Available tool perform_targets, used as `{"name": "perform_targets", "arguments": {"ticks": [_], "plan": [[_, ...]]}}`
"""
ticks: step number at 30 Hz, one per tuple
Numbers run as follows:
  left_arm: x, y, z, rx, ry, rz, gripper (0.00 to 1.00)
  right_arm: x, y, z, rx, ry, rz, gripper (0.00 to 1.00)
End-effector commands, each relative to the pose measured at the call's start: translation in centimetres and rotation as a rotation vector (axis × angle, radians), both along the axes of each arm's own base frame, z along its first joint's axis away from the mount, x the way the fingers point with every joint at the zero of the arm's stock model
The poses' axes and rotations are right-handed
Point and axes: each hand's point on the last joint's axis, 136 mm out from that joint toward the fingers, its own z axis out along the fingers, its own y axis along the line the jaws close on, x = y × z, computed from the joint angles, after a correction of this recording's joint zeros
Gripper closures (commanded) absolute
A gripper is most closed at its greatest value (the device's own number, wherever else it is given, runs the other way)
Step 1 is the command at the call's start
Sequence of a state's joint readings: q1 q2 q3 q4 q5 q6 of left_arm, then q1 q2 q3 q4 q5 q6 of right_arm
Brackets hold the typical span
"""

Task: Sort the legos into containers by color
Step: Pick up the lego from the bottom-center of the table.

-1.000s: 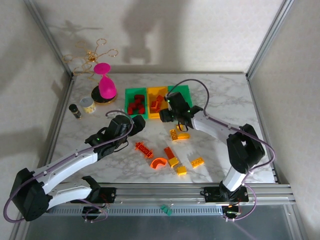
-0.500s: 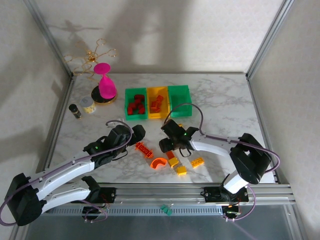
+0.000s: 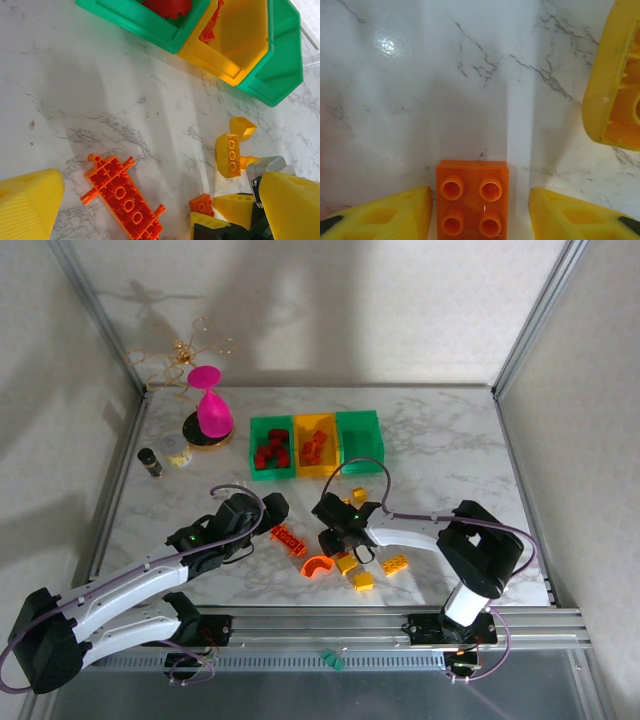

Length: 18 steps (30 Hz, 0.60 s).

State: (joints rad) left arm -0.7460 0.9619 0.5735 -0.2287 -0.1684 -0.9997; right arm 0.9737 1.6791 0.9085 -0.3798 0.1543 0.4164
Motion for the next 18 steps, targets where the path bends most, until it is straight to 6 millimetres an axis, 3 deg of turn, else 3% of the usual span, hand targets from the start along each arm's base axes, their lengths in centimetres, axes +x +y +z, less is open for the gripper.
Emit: {"name": "perform_targets", "arguments": {"ticks": [1, 11, 18], "plan": [[-0.3, 0.4, -0.1, 0.006, 0.004, 0.019, 0.0, 0.5, 0.0, -0.2, -0.036, -0.015, -0.024, 0.5], [-0.3, 0.6, 0.1, 0.012, -0.002, 0.028, 0.0, 1.3, 0.4, 0.1, -0.048, -0.038, -0.022, 0.64], [0.2, 0.6, 1.2, 0.023, -0.031, 0.024, 0.0, 3.2, 2.1, 3.6, 0.022, -0.109, -0.019, 0.66]]}}
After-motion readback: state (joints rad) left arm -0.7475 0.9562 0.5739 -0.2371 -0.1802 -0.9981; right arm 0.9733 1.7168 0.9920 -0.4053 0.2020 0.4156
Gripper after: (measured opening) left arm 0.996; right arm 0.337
